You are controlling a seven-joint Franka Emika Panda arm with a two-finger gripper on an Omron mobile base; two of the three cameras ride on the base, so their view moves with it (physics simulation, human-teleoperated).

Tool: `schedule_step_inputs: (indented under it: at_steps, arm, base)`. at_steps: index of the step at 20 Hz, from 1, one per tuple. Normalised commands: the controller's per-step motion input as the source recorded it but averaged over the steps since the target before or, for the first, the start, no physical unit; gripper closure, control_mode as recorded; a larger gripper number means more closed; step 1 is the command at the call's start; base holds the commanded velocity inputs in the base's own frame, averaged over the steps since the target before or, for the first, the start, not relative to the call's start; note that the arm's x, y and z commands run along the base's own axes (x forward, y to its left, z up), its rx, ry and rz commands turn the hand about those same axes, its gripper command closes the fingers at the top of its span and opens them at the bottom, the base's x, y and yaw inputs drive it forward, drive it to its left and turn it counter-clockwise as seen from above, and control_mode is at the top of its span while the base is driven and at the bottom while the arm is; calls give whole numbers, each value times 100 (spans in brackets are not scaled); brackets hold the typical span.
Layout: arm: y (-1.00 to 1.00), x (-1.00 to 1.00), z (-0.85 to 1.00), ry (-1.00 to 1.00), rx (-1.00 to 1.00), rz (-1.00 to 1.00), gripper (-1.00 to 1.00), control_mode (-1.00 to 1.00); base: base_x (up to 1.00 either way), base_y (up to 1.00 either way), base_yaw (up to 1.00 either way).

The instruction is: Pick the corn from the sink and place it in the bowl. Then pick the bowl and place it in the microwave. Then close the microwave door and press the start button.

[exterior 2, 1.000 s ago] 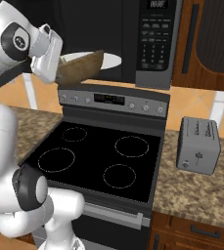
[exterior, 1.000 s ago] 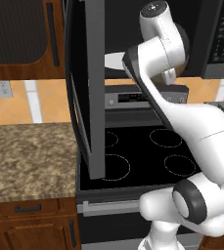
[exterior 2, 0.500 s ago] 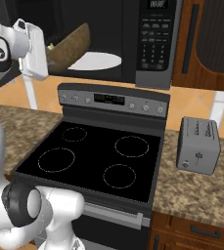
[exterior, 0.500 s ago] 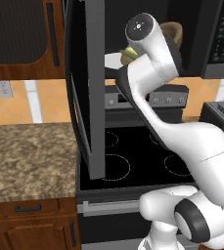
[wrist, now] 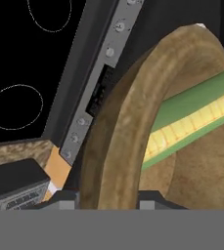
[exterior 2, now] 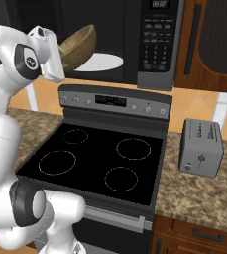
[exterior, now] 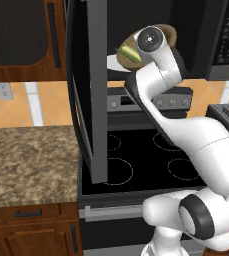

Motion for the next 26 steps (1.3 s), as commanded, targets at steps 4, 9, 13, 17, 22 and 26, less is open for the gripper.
schedule_step_inputs:
  at_steps: [4, 9, 13, 17, 22, 26]
  arm:
    - [0, 64, 2, 3, 19, 3, 100, -100]
    - [-6, 68, 0, 13, 17, 0, 100, -100]
    - [-2, 37, -2, 4, 6, 0, 100, -100]
    - [0, 22, -13, 0, 2, 0, 100, -100]
    - [0, 5, -29, 0, 1, 0, -100, -100]
    - [1, 0, -10, -3, 0, 1, -100, -100]
  base:
    - [0, 0, 0]
    - [0, 0, 0]
    - [0, 0, 0]
    - [0, 0, 0]
    - [0, 0, 0]
    - [0, 0, 0]
